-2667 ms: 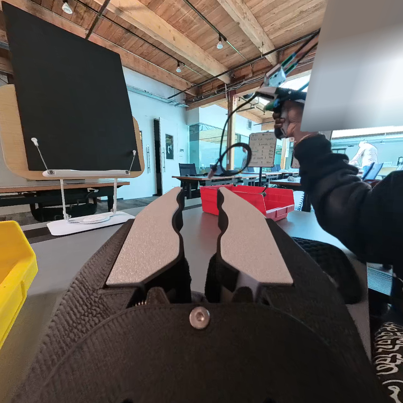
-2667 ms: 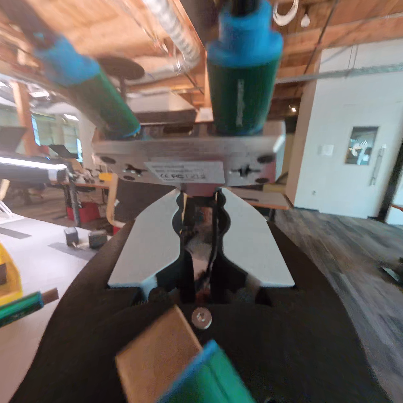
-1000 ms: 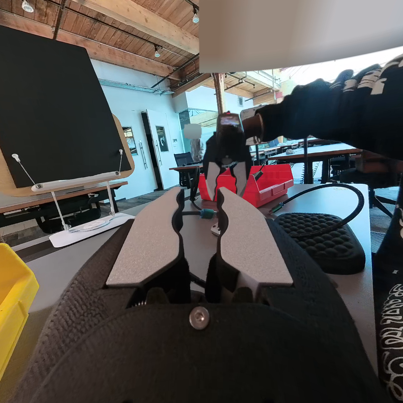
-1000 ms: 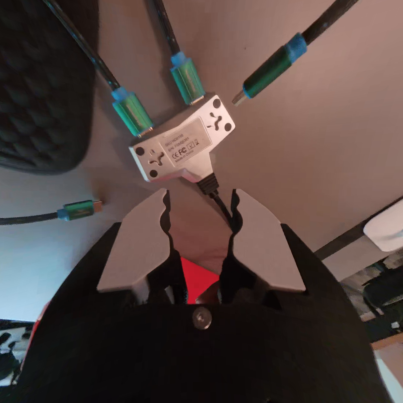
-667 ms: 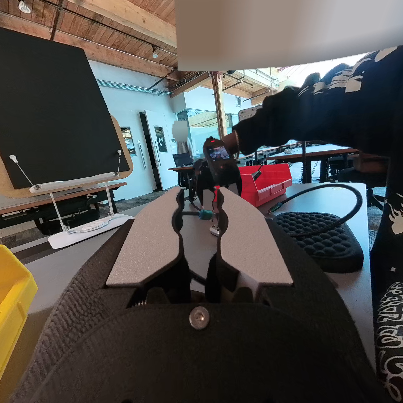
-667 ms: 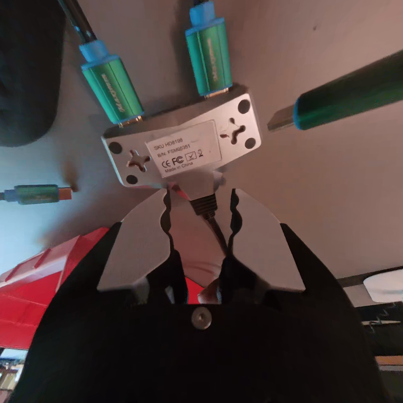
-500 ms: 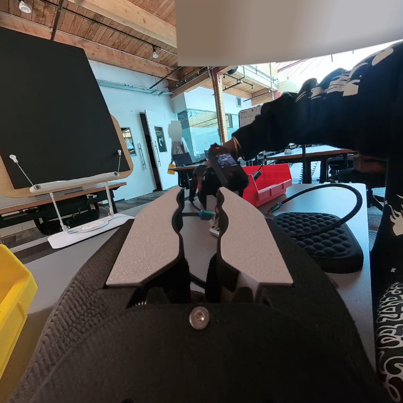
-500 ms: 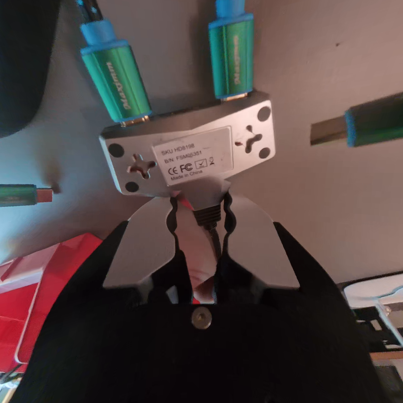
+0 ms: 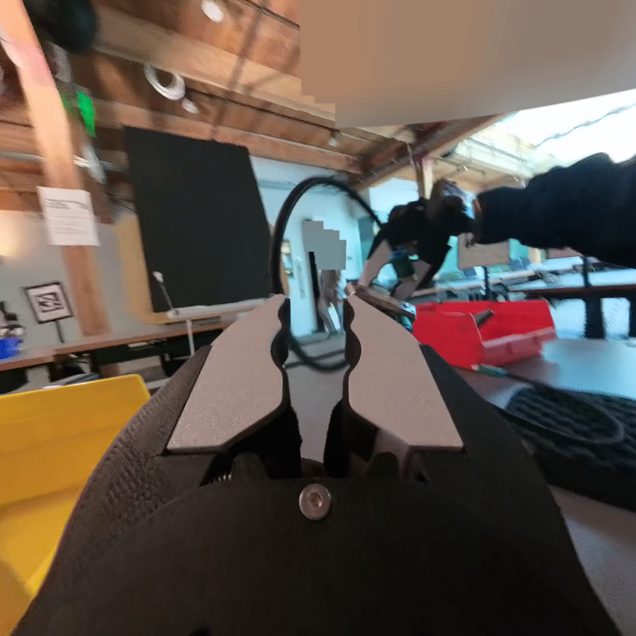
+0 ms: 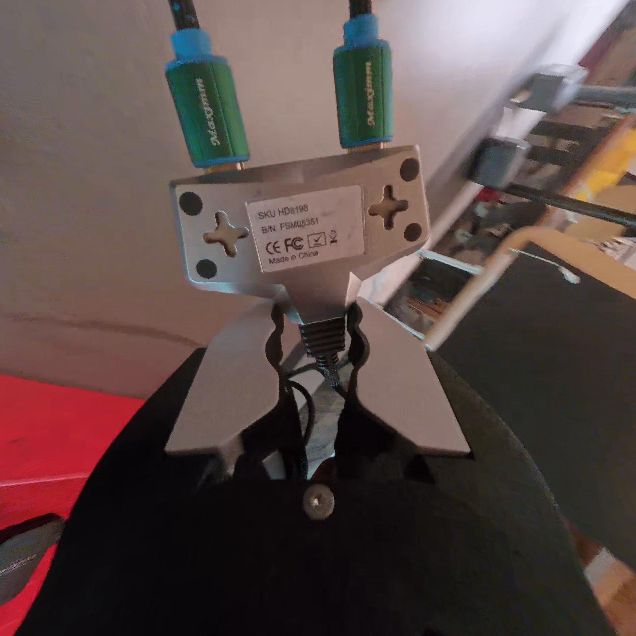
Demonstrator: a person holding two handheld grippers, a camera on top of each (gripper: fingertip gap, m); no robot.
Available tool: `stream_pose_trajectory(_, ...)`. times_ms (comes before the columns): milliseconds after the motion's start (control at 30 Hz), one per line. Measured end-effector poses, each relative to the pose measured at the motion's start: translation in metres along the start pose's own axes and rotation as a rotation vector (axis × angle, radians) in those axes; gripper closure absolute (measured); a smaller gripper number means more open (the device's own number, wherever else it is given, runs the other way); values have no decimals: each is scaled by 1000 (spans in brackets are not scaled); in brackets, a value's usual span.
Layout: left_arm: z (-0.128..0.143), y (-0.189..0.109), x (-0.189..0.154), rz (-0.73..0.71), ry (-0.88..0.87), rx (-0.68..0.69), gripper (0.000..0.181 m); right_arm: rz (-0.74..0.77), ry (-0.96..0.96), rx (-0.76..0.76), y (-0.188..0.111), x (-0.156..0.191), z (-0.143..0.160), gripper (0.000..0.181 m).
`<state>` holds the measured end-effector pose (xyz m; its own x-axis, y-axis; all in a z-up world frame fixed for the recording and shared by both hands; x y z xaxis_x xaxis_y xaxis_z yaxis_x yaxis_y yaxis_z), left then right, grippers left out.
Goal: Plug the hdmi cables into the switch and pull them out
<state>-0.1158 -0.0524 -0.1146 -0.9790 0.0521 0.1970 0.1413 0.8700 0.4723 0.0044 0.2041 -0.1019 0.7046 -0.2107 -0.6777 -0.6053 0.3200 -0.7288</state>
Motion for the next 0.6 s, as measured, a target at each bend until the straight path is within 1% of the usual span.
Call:
stream_pose_trajectory(100,-9,-6,13,-62,-88,-85,153,155,88,-17,-33,-32,8,145)
stream_pose_trajectory(200,-11,-11,23,-97,-168,-120,154,320,208,-56,-73,-58,24,145)
stream_pose_trajectory(300,-10,-11,25,-95,-210,-123,154,489,390,-121,-119,-73,47,145)
stream_pose_trajectory(367,-10,-10,24,-90,-205,-119,154,612,544,-170,-153,-77,70,146)
stream_pose_trajectory(433,-10,-10,23,-89,-189,-115,154,718,737,-208,-184,-73,100,146)
stream_pose_trajectory(500,-9,-9,22,-88,-173,-109,154,801,931,-229,-209,-57,132,146)
stream_pose_trajectory(600,-9,-9,21,-85,-155,-101,154,870,1197,-249,-228,-20,174,145)
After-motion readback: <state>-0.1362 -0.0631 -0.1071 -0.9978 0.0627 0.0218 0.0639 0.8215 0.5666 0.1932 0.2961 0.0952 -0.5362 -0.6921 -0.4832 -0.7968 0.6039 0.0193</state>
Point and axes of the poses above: each gripper's, where its closed fingertips meet, y out along the fingers, z out of its underside, x = y × z across the jaws, the point moved 3 cm from there along -y, back along the fingers, and after that the axes turned 6 degrees about y, right-handed, at the moved point
